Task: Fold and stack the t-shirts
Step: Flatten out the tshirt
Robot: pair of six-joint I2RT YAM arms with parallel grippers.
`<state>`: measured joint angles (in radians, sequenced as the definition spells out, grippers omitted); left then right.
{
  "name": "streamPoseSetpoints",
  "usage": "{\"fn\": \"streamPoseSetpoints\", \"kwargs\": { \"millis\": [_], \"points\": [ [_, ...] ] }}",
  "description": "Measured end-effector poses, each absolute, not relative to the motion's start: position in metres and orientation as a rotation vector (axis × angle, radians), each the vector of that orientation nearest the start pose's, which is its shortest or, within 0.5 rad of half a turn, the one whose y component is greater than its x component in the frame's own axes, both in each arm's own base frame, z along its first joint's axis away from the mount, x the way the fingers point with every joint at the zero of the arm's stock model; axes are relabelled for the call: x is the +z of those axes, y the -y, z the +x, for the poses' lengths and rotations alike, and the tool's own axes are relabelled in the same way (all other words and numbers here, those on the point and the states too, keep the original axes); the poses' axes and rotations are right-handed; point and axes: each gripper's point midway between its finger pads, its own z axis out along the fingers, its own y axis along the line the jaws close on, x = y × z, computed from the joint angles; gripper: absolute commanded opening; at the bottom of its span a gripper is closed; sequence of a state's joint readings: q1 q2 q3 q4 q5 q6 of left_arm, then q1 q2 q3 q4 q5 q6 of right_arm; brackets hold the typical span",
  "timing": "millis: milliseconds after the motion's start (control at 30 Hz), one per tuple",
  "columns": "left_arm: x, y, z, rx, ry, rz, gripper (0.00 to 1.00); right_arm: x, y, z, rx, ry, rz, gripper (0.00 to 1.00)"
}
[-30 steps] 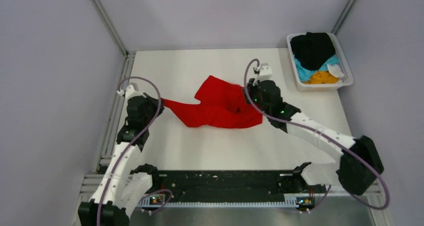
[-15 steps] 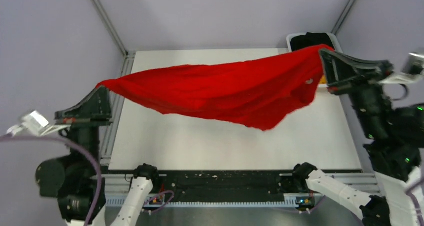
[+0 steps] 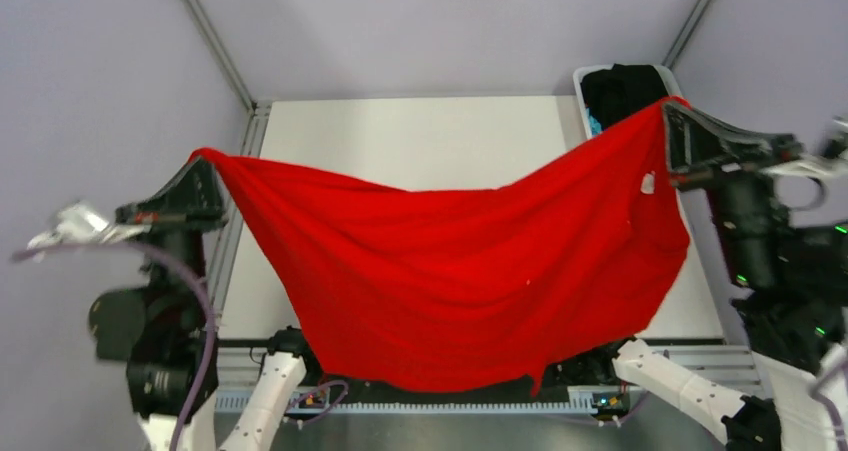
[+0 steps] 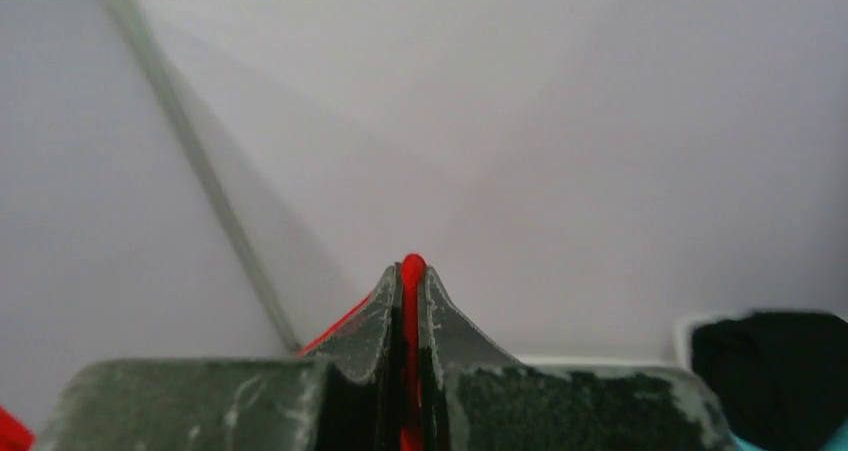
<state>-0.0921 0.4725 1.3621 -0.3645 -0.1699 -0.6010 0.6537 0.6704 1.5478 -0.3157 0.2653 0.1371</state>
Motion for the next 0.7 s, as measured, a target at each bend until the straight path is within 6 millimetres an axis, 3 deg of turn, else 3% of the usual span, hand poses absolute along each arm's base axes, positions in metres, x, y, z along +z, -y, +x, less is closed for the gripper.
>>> {"fn": "streamPoseSetpoints", "kwargs": {
  "millis": [67,200,233,267,300,367,433,467,533,600,700],
  "points": [
    [0.531,-0.001,0.173,-0.482,-1.068,-0.491,0.0,0.572,-0.06,0.184,0.457,-1.127,0.054,0.0],
    [0.451,-0.013,0.297,-0.303,-1.32,-0.649,0.03,0.495,-0.071,0.282,0.101,-1.312,0.166,0.0],
    [0.428,-0.014,0.325,-0.257,-1.383,-0.676,0.26,0.467,-0.077,0.311,0.01,-1.371,0.177,0.0],
    [0.397,-0.016,0.36,-0.2,-1.457,-0.705,0.64,0.444,-0.079,0.331,-0.05,-1.416,0.189,0.0],
    [0.374,-0.017,0.382,-0.157,-1.512,-0.714,0.92,0.423,-0.081,0.349,-0.092,-1.457,0.194,0.08],
    [0.305,-0.017,0.431,-0.062,-1.66,-0.739,0.99,0.33,-0.079,0.406,-0.217,-1.64,0.203,0.4],
    [0.234,-0.019,0.464,0.037,-1.812,-0.773,0.99,0.261,-0.07,0.437,-0.268,-1.77,0.222,0.6],
    [0.204,-0.02,0.477,0.083,-1.878,-0.785,0.99,0.227,-0.065,0.45,-0.293,-1.834,0.232,0.75],
    [0.159,-0.022,0.495,0.152,-1.981,-0.8,0.99,0.177,-0.058,0.469,-0.327,-1.923,0.249,0.82],
    [0.132,-0.022,0.503,0.189,-2.046,-0.807,0.99,0.137,-0.054,0.482,-0.363,-2.003,0.251,0.91],
    [0.126,-0.019,0.499,0.185,-2.081,-0.812,0.99,0.113,-0.061,0.489,-0.356,-2.056,0.239,0.99]
  ]
}}
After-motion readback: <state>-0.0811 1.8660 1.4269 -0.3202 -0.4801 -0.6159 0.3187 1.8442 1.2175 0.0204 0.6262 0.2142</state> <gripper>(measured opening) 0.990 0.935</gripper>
